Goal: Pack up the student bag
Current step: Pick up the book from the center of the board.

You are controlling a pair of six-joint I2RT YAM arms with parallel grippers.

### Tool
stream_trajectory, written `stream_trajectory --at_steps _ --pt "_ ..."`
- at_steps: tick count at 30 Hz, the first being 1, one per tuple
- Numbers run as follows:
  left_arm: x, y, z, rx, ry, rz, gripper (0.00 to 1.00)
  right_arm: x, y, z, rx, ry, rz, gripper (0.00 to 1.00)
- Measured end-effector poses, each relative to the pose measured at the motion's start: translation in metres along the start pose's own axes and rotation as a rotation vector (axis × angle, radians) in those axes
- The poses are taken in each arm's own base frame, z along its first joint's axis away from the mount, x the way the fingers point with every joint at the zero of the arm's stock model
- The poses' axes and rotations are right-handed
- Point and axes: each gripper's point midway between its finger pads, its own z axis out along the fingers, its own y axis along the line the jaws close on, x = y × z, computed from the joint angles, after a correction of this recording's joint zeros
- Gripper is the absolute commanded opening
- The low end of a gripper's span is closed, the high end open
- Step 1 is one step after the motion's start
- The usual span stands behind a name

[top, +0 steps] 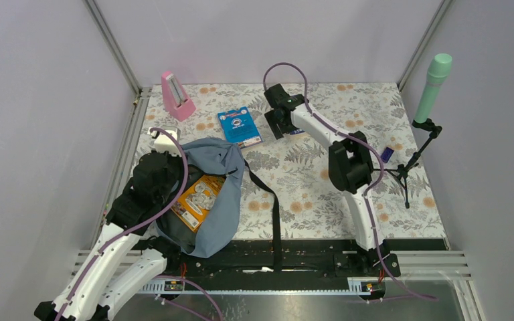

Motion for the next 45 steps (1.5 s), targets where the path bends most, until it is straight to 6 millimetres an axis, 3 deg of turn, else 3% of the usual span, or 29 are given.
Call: stream_trajectory --at_steps 9,13,20,22,30,39,45 --pt "0.0 0.0 0.0 0.0 0.0 0.0 0.0 0.0 0.012 0.052 0.016 0.081 -0.214 0.8" --pt "0.0 0.0 0.0 0.0 0.0 0.0 0.0 -0.002 0.01 0.059 0.031 0.098 -0.259 0.71" --pt "0.0 0.0 0.0 0.0 0.0 0.0 0.0 -0.003 0.002 0.053 0.041 0.113 -0.29 0.43" --pt "0.0 0.0 0.0 0.0 0.0 0.0 0.0 0.001 0.001 0.054 0.038 0.129 -0.296 0.4" --pt "0.0 0.0 0.0 0.0 0.0 0.0 0.0 0.007 -0.007 0.057 0.025 0.156 -0.29 0.0" --pt "0.0 0.0 0.0 0.0 0.0 0.0 0.0 0.01 -0.006 0.057 0.015 0.152 -0.282 0.0" --pt "0.0 0.0 0.0 0.0 0.0 0.0 0.0 0.026 -0.003 0.044 -0.045 0.181 -0.252 0.0"
